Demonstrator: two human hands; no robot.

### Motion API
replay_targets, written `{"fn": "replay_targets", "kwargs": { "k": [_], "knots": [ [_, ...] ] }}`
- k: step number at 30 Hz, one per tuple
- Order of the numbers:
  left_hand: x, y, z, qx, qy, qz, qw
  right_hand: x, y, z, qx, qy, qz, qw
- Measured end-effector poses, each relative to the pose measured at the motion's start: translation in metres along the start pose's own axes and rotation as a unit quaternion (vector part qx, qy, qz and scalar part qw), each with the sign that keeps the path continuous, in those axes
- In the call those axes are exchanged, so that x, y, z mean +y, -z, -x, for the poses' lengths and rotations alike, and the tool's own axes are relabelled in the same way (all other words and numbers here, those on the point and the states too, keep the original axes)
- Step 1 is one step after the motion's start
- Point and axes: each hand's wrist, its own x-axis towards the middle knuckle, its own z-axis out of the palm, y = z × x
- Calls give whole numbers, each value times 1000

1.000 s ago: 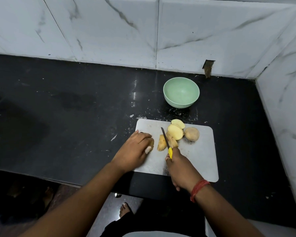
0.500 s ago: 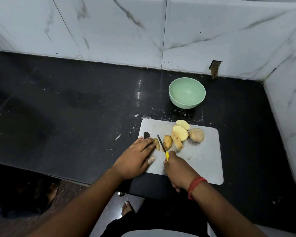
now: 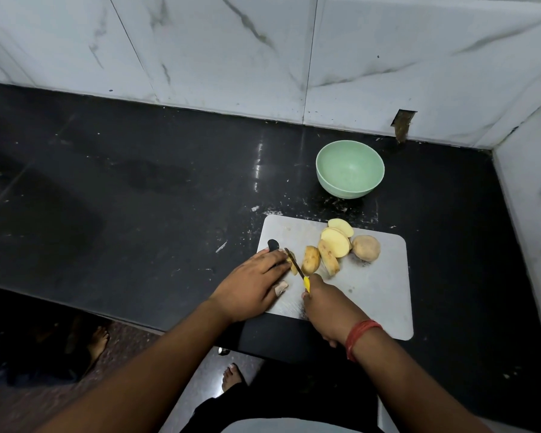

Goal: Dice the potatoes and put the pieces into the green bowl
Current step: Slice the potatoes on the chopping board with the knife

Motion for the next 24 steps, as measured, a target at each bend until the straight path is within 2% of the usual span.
{"fn": "replay_targets", "kwargs": {
  "k": [7, 16, 24],
  "knots": [
    [-3, -3, -1, 10, -9, -3, 1000, -1, -2, -3, 13, 0, 23, 1000],
    [-6, -9, 0, 25, -21, -5, 999, -6, 1, -10, -39, -18, 15, 999],
    [-5, -12, -2, 48, -38, -37, 997, 5, -7, -6, -30, -15, 44, 998]
  ]
}}
